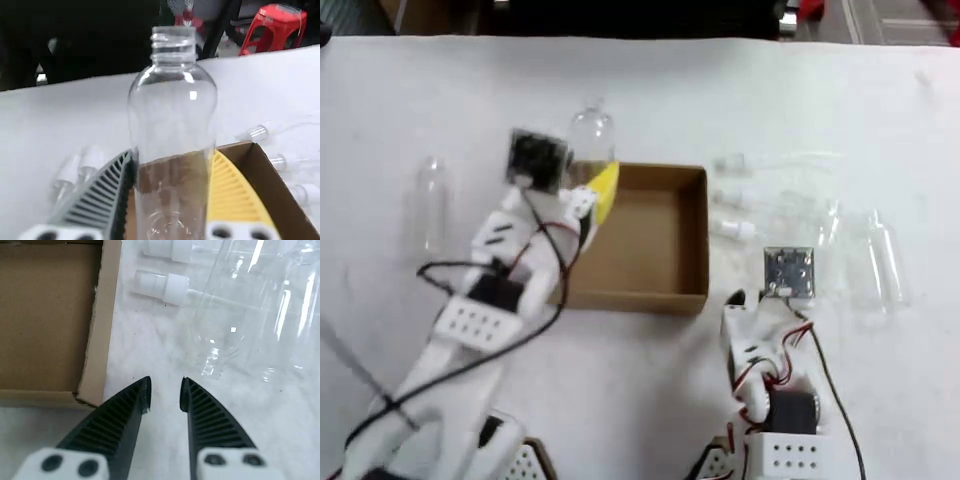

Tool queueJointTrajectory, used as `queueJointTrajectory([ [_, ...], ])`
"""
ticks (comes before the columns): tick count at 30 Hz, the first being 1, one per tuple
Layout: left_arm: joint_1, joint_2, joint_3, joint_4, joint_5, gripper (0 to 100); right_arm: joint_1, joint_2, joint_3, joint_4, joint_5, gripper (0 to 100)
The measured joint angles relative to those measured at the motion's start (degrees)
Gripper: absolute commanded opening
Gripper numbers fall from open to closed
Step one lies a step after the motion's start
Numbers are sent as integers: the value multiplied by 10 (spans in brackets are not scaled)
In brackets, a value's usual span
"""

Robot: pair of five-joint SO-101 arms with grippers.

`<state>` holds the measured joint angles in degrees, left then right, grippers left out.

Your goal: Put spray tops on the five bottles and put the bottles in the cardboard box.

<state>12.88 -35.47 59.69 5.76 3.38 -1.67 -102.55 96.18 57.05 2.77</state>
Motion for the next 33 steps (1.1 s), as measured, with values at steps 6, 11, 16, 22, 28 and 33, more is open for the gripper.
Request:
queueJointTrajectory([
  [6,0,142,-42,-86,0,58,0,0,0,0,0,91],
  [11,-18,286,-123,-116,0,58,0,0,0,0,0,91],
  [16,-23,383,-173,-118,0,58,0,0,0,0,0,91],
  [22,-23,385,-183,-118,0,76,0,0,0,0,0,91],
  [28,-25,385,-184,-118,0,108,0,0,0,0,0,91],
  [33,-30,385,-184,-118,0,109,0,0,0,0,0,91],
])
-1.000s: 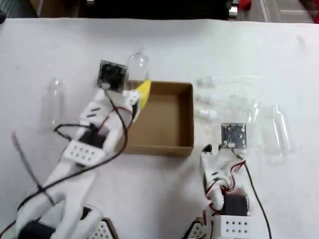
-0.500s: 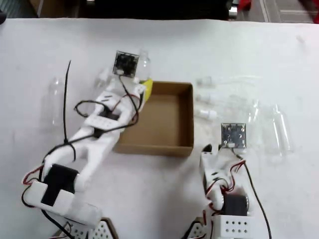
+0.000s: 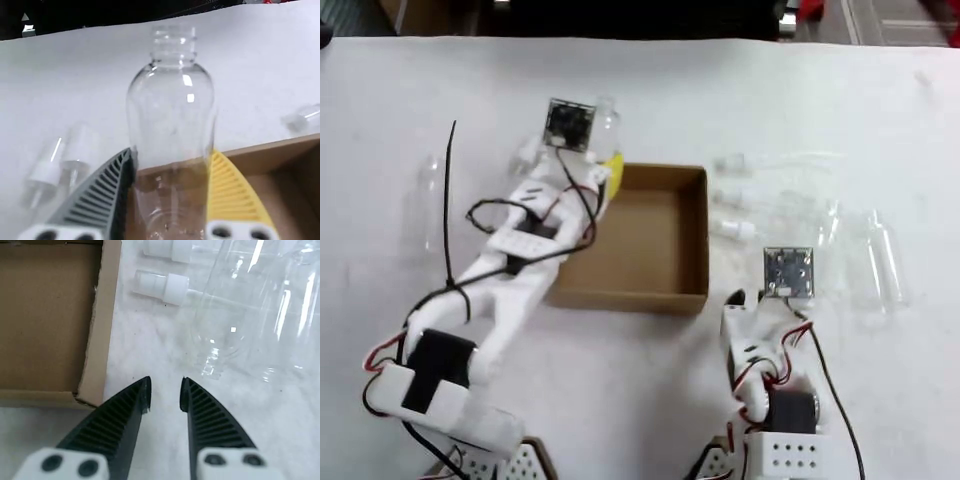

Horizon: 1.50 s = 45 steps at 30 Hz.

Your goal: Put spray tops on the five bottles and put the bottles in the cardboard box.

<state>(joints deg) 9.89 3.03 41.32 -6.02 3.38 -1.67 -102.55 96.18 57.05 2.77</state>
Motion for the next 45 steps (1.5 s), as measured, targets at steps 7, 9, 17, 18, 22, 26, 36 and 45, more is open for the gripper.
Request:
queueJointTrajectory([
  [7,-7,0,0,0,0,151,0,0,0,0,0,91],
  [9,-7,0,0,0,0,162,0,0,0,0,0,91],
  [17,-7,0,0,11,0,194,0,0,0,0,0,91],
  [18,-7,0,0,20,0,207,0,0,0,0,0,91],
  [22,-7,-3,-18,94,3,252,0,0,0,0,0,91],
  [26,-7,-4,-46,179,20,256,0,0,0,0,0,91],
  [36,-7,-4,-52,192,26,256,0,0,0,0,0,91],
  [45,-7,-4,-52,183,26,260,0,0,0,0,0,91],
])
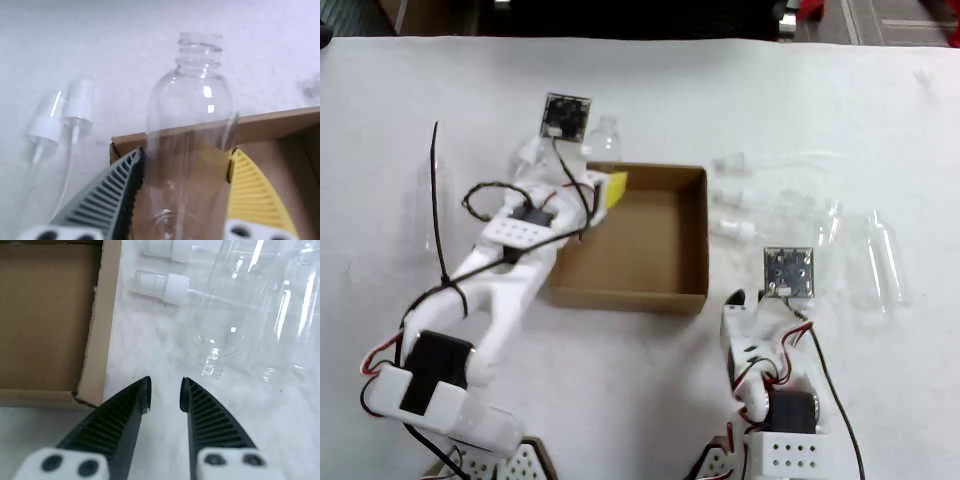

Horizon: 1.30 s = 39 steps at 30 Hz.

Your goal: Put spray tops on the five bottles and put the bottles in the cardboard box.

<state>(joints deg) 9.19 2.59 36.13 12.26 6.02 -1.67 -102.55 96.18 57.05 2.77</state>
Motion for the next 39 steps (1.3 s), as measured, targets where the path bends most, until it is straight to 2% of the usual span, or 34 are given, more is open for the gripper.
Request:
queueJointTrajectory([
  [3,0,0,0,0,0,265,0,0,0,0,0,91],
  [6,0,0,0,4,0,317,0,0,0,0,0,91],
  [14,0,-1,-62,108,16,328,0,0,0,0,0,91],
  [21,-3,-1,-99,109,25,326,0,0,0,0,0,91],
  [27,-3,-1,-148,109,24,286,0,0,0,0,0,91],
  [31,1,49,-207,116,23,287,0,0,0,0,0,91],
  [36,28,152,-316,217,23,287,0,0,0,0,0,91],
  [39,37,163,-382,294,-9,287,0,0,0,0,0,91],
])
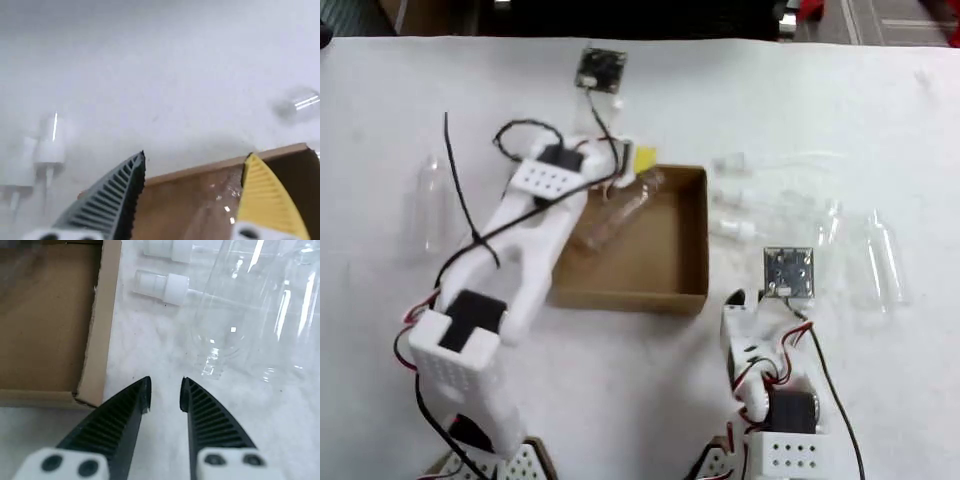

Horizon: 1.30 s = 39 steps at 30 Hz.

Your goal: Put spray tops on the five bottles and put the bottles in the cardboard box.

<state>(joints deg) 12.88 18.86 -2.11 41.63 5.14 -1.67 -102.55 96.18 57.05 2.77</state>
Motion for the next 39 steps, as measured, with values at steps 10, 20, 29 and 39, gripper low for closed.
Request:
queueJointTrajectory([
  [10,78,0,-39,88,-284,260,0,0,0,0,0,91],
  [20,87,121,-131,96,-350,264,0,0,0,0,0,91],
  [29,88,307,-420,261,-350,226,0,0,0,0,0,91],
  [39,87,461,-697,435,-350,196,0,0,0,0,0,91],
])
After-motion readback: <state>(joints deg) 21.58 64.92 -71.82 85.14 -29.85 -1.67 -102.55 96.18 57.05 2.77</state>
